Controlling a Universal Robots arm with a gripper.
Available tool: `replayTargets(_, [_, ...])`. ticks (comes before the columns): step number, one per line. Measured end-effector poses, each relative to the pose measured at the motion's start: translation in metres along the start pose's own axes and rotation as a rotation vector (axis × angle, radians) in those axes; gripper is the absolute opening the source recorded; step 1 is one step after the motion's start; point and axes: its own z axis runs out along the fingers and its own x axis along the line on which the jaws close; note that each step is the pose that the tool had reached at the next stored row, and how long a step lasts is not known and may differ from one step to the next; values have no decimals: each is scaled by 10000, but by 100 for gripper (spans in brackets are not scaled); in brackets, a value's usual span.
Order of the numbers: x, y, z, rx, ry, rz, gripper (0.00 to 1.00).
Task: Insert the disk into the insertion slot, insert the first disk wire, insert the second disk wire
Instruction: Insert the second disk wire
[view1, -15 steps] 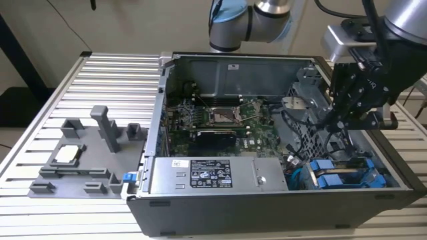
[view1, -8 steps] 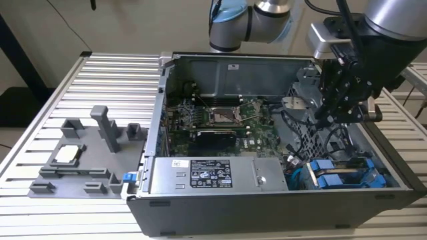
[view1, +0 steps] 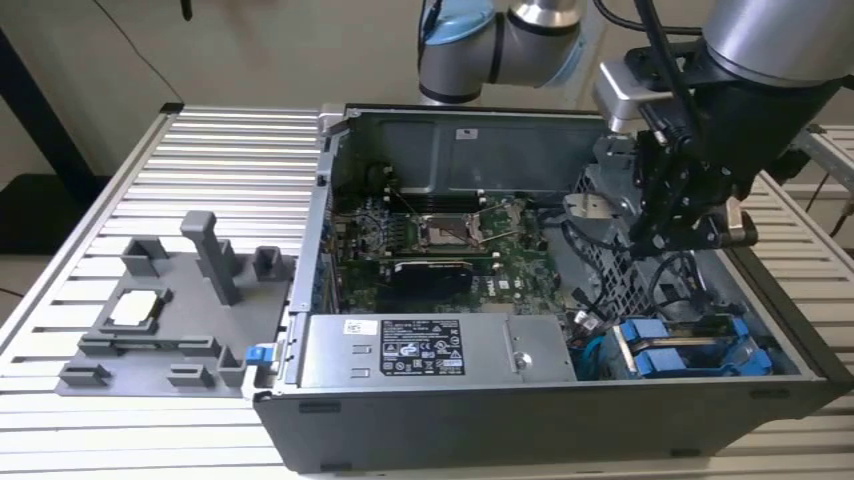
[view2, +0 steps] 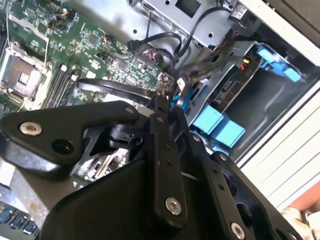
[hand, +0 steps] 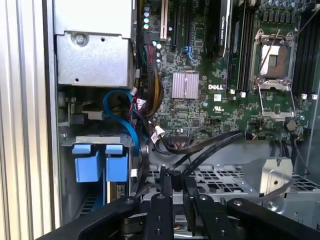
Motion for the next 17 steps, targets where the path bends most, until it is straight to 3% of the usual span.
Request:
replayTargets(2, [-1,53,1,110,15,-15,24])
replayTargets(5, [-1,54,1,117,17,-17,26])
replayTargets(8, [-3,86,-1,112,21,-85,38])
replayTargets(9, [-3,102,3,108,37,-114,38])
replayTargets(17, [-34,149,53,166,290,-286,38])
